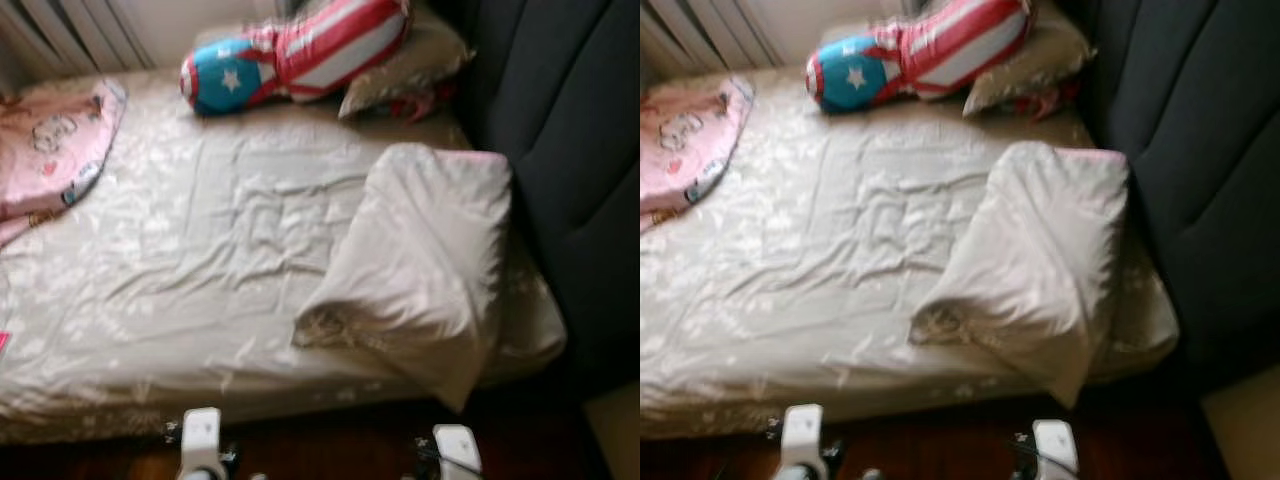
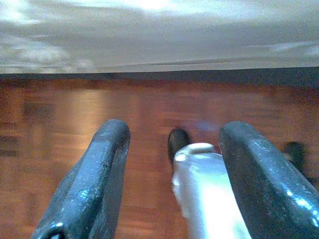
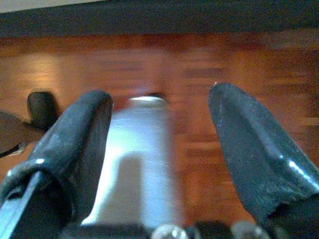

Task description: Clean up the room

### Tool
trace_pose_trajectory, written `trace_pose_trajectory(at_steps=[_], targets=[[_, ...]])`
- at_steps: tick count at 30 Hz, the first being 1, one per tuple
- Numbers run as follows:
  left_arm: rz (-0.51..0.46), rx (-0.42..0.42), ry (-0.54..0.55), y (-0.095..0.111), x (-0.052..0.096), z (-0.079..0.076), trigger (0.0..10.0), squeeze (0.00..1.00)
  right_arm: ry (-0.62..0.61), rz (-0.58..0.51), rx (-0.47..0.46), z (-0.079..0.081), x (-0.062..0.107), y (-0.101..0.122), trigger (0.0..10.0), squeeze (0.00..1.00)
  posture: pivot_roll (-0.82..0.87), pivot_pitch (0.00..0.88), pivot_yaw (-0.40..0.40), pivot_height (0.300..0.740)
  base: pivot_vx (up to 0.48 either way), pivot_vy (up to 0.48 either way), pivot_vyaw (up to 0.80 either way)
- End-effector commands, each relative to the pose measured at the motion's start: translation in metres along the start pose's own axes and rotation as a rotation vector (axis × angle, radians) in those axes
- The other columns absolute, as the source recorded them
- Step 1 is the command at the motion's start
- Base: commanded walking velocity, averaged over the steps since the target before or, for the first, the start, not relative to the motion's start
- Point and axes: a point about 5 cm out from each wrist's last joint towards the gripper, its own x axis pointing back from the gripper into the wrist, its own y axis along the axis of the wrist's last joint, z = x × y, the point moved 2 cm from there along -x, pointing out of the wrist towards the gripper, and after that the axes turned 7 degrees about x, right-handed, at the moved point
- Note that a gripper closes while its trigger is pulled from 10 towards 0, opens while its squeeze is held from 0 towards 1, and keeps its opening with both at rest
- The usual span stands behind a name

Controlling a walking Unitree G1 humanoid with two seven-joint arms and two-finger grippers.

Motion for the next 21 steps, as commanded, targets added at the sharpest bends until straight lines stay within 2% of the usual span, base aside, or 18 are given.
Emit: trace_pose_trajectory(at_steps=[1, 21], targets=[[0.035, -0.005, 0.044, -0.0098, 0.0031, 0.0165, 10.0, 0.0, 0.029, 0.021, -0.003, 0.0122, 0.0008, -0.0055, 10.0, 0.0, -0.12, 0.19, 0.034, 0.74, 0.0, 0.0, 0.0], [0.035, 0.014, 0.029, -0.0107, 0.0036, 0.0172, 10.0, 0.0, 0.028, 0.02, 0.001, 0.0126, 0.0012, -0.0067, 10.0, 0.0, -0.13, 0.17, 0.04, 0.74, 0.0, 0.0, 0.0]])
